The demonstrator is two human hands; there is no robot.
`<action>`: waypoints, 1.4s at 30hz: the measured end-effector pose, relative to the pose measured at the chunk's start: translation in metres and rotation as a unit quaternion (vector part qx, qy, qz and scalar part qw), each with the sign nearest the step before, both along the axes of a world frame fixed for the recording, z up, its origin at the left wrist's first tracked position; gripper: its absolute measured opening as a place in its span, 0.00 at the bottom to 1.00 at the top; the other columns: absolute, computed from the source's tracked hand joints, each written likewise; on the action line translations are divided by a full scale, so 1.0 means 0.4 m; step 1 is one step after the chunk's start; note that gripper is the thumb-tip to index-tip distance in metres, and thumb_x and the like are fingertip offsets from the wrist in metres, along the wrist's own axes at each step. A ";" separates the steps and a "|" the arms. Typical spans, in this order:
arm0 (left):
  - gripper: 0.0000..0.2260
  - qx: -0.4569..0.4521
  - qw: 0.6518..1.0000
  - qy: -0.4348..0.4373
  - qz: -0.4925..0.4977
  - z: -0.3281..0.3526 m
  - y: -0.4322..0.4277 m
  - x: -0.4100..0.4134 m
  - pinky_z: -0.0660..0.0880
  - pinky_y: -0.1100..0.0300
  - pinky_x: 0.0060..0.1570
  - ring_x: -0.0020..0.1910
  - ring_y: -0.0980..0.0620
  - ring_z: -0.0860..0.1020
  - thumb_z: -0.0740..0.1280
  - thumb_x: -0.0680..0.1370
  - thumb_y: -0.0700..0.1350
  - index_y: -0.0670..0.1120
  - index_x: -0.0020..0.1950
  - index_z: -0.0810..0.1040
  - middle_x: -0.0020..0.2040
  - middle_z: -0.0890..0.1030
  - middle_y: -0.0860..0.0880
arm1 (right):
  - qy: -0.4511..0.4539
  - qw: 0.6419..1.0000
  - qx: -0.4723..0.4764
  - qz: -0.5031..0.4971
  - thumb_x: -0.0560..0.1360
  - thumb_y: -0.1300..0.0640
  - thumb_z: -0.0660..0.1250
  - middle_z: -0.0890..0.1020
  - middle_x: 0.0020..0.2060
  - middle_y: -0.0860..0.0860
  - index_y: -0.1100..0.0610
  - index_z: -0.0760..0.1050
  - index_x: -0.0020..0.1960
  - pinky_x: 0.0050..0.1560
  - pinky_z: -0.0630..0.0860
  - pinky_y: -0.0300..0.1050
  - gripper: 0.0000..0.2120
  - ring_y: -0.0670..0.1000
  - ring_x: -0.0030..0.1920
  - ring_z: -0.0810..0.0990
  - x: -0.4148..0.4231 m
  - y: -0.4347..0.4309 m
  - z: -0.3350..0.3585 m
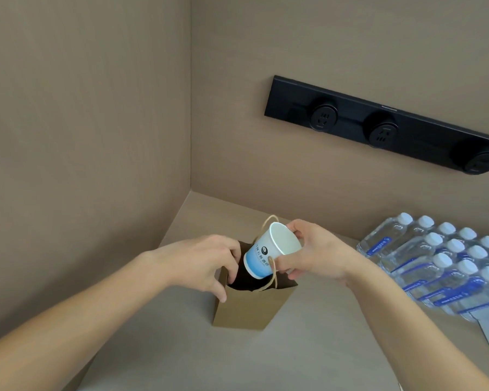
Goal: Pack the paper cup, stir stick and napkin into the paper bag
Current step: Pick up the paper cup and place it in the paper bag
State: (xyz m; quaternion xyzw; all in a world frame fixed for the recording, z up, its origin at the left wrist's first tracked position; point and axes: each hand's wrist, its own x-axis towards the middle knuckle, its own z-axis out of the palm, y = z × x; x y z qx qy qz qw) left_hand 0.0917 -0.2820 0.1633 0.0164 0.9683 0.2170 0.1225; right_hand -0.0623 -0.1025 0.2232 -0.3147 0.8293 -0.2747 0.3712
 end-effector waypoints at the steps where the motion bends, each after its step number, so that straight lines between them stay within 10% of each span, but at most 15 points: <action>1: 0.12 0.000 1.000 0.002 0.001 -0.001 0.000 0.002 0.77 0.50 0.51 0.55 0.55 0.74 0.74 0.70 0.59 0.54 0.48 0.83 0.56 0.72 0.58 | 0.061 0.998 0.029 0.018 0.58 0.50 0.77 0.83 0.43 0.52 0.51 0.73 0.51 0.43 0.83 0.51 0.24 0.52 0.41 0.85 0.003 -0.008 0.008; 5: 0.12 0.002 1.000 0.009 0.000 -0.003 -0.001 0.006 0.76 0.52 0.55 0.58 0.55 0.72 0.73 0.71 0.59 0.53 0.48 0.84 0.58 0.72 0.56 | 0.246 0.953 0.097 0.146 0.59 0.45 0.75 0.78 0.45 0.47 0.52 0.72 0.49 0.42 0.80 0.49 0.23 0.50 0.45 0.78 0.031 -0.026 0.038; 14: 0.11 0.012 0.999 0.028 0.022 -0.007 0.017 0.009 0.74 0.53 0.56 0.60 0.53 0.72 0.73 0.72 0.57 0.50 0.46 0.86 0.59 0.73 0.52 | 0.127 0.979 0.133 0.091 0.57 0.40 0.71 0.86 0.31 0.52 0.54 0.78 0.36 0.43 0.81 0.48 0.18 0.50 0.32 0.81 0.048 -0.052 0.108; 27: 0.11 0.023 0.998 0.042 0.029 -0.010 0.022 0.007 0.75 0.55 0.51 0.53 0.58 0.69 0.74 0.71 0.56 0.49 0.43 0.85 0.52 0.72 0.55 | 0.353 0.885 0.221 0.208 0.60 0.40 0.72 0.69 0.32 0.49 0.52 0.61 0.31 0.24 0.63 0.38 0.23 0.47 0.27 0.68 0.106 -0.103 -0.005; 42: 0.11 0.075 0.992 0.050 0.086 -0.021 0.019 0.052 0.75 0.55 0.52 0.55 0.55 0.74 0.75 0.71 0.56 0.49 0.42 0.86 0.56 0.69 0.54 | 0.230 0.916 0.209 0.253 0.59 0.47 0.75 0.83 0.39 0.52 0.57 0.76 0.47 0.33 0.76 0.45 0.21 0.54 0.40 0.82 0.064 -0.154 -0.018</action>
